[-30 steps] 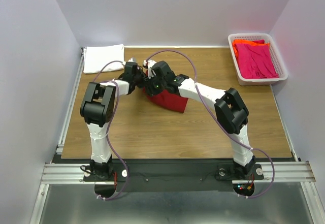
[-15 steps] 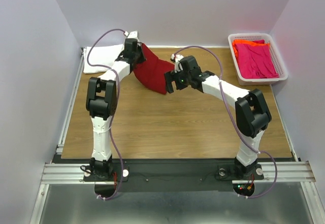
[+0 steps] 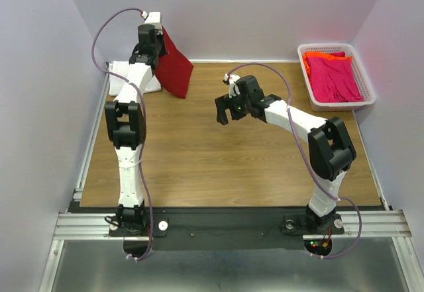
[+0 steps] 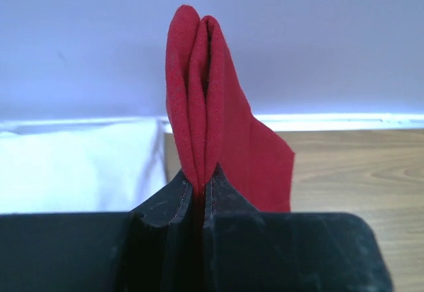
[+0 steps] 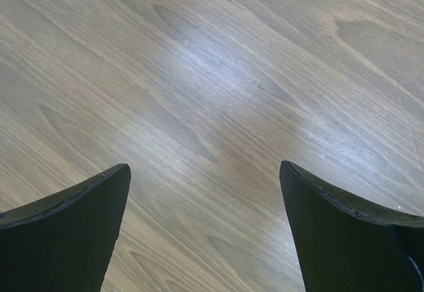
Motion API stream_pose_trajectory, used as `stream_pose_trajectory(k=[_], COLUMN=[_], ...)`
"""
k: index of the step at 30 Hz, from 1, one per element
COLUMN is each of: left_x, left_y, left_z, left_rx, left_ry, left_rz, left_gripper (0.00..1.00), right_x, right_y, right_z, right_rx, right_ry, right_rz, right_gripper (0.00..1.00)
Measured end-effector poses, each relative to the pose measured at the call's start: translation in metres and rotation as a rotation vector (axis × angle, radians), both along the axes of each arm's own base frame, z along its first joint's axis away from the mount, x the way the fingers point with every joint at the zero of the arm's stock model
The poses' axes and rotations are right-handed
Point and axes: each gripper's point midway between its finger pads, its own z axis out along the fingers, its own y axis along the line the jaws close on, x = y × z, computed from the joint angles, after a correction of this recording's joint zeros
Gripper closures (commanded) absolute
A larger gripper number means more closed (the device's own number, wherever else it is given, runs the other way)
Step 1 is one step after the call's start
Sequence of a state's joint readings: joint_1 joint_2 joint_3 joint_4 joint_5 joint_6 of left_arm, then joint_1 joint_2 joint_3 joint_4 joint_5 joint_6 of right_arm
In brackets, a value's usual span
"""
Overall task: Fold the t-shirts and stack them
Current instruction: Neatly place the folded tshirt to the corner
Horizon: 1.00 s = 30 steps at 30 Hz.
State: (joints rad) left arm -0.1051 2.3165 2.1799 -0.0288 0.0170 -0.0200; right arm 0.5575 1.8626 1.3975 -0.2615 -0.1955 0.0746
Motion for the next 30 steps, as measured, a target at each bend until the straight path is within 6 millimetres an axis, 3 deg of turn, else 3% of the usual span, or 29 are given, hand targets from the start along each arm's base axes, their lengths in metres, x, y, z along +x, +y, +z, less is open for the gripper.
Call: stream_pose_trajectory(k=[6, 30], left_x=[0.003, 0.006], left_y=[0.025, 0.029], left_z=[0.003, 0.02], left_rx=[0.052, 0.135], left_ry=[-0.001, -0.046], left_rz=[0.017, 0.017], left_gripper=[1.0, 1.0], right_x=[-0.001, -0.005], right_y=[0.001, 0.005], right_z=[0.0, 0.001], right_rx=[0.004, 0.023], right_ry=[0.003, 0.015], right_rz=[0.005, 0.027], right_gripper=[0.0, 0.0])
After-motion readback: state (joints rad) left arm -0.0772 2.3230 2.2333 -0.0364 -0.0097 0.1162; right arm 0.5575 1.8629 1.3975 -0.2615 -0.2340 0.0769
